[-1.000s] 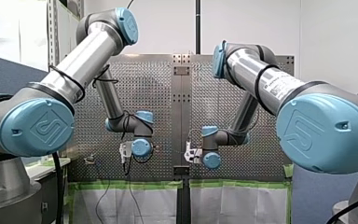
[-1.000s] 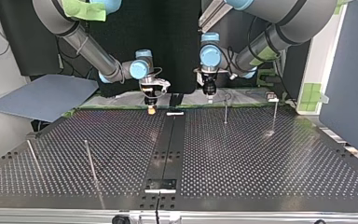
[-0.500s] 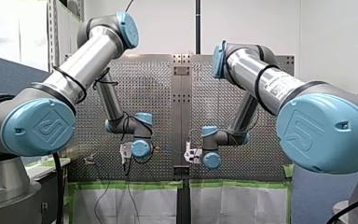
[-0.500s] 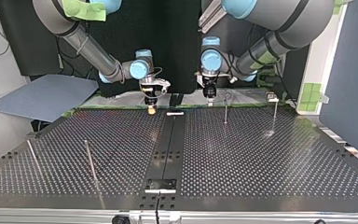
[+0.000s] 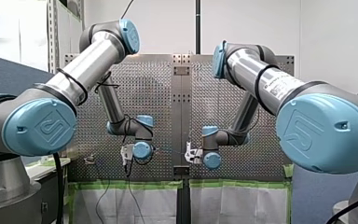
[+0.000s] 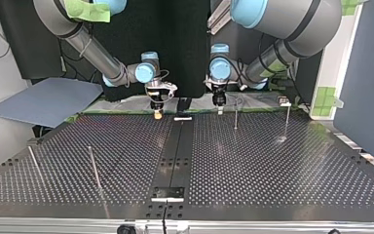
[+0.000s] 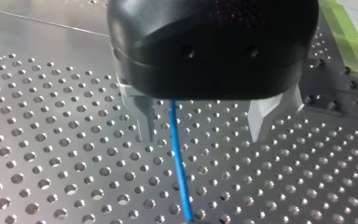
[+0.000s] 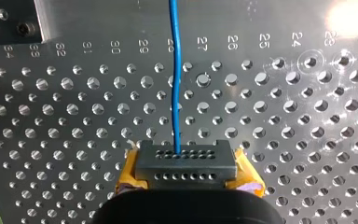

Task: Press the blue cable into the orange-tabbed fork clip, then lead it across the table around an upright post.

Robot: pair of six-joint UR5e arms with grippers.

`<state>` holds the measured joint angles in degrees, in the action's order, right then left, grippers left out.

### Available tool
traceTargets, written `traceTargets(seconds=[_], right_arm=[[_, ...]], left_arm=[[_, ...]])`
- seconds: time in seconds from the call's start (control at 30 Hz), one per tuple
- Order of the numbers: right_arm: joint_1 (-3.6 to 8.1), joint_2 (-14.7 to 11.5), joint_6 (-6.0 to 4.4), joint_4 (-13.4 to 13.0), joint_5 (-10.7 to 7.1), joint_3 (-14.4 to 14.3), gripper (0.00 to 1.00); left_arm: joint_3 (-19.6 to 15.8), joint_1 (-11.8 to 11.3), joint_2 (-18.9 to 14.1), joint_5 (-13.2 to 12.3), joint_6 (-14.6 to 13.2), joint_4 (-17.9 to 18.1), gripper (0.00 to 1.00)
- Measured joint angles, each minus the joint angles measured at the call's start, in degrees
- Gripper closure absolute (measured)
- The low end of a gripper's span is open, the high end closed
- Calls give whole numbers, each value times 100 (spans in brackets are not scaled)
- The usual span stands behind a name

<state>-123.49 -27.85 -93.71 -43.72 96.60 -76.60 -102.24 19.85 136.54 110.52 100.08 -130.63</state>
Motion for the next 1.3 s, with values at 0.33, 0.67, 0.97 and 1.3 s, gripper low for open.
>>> traceTargets(seconds=[0.33,0.67,0.97,1.3], right_arm=[[12,1,0,-4,0,1,100],[12,2,0,-6,0,2,100],[13,2,0,-1,0,1,100],[12,-1,5,22,4,5,100]], left_arm=[[200,-27,3,3,28,-120,2],[214,-36,-1,119,-131,-155,92],[215,-30,-2,47,-335,-171,100],[215,-24,-3,26,-421,-229,100]])
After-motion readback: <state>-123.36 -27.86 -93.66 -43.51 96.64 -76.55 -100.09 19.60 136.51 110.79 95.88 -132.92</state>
